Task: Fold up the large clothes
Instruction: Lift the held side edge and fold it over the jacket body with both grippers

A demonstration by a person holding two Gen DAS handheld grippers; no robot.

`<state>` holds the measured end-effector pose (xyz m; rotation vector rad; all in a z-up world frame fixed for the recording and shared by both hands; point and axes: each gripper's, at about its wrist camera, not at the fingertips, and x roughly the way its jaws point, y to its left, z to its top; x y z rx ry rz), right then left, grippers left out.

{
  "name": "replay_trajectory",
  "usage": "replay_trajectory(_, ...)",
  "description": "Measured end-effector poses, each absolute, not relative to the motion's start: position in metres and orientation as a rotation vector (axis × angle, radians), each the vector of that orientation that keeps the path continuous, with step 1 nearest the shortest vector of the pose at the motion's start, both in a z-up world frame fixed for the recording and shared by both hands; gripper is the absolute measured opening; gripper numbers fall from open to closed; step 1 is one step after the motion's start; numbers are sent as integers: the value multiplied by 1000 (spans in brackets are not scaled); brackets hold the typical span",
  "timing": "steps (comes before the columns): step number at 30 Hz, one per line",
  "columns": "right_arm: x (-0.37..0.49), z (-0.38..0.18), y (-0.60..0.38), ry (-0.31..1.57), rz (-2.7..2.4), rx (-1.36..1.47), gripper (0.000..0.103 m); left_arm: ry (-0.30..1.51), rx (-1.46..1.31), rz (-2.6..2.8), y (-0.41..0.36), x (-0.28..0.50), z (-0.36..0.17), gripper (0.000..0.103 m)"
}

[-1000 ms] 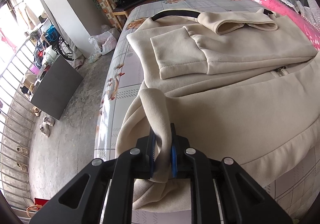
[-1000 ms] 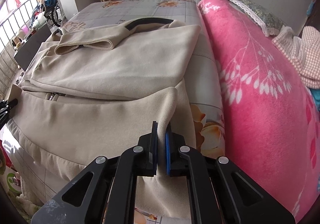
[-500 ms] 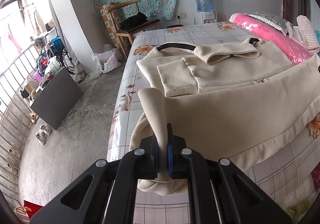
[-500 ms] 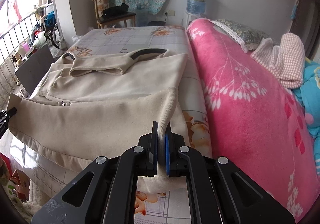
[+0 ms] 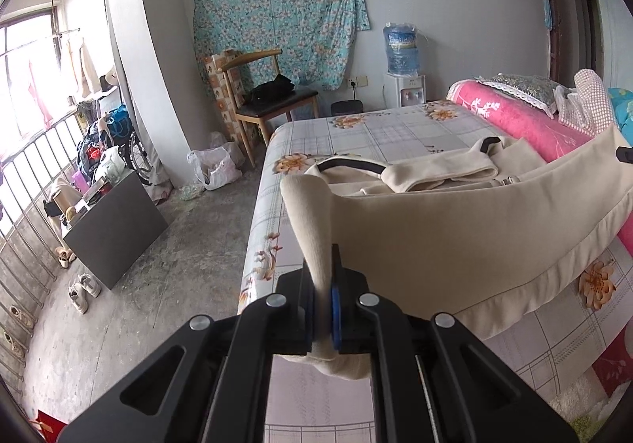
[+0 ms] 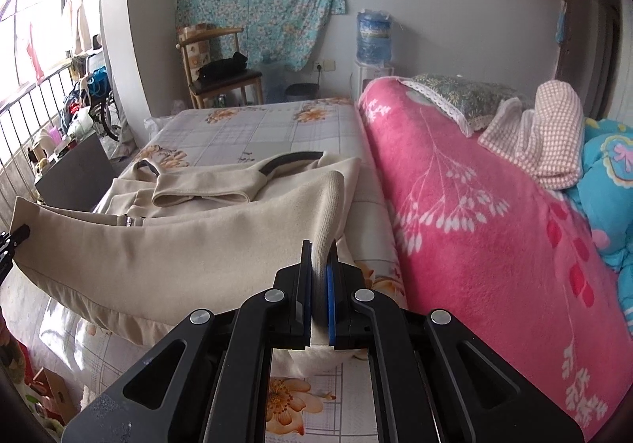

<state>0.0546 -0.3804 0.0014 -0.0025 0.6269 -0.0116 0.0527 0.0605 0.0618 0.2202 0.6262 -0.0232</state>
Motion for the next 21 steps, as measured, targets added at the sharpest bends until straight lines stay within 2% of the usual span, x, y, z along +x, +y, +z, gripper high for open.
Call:
replay_trajectory(11, 99, 29, -382, 542, 1, -30, 4, 552, 248, -25, 62, 107, 89, 6)
replay_trajectory(21, 192, 38, -391, 547, 40, -41, 4, 576, 251, -46, 64, 207, 96, 6)
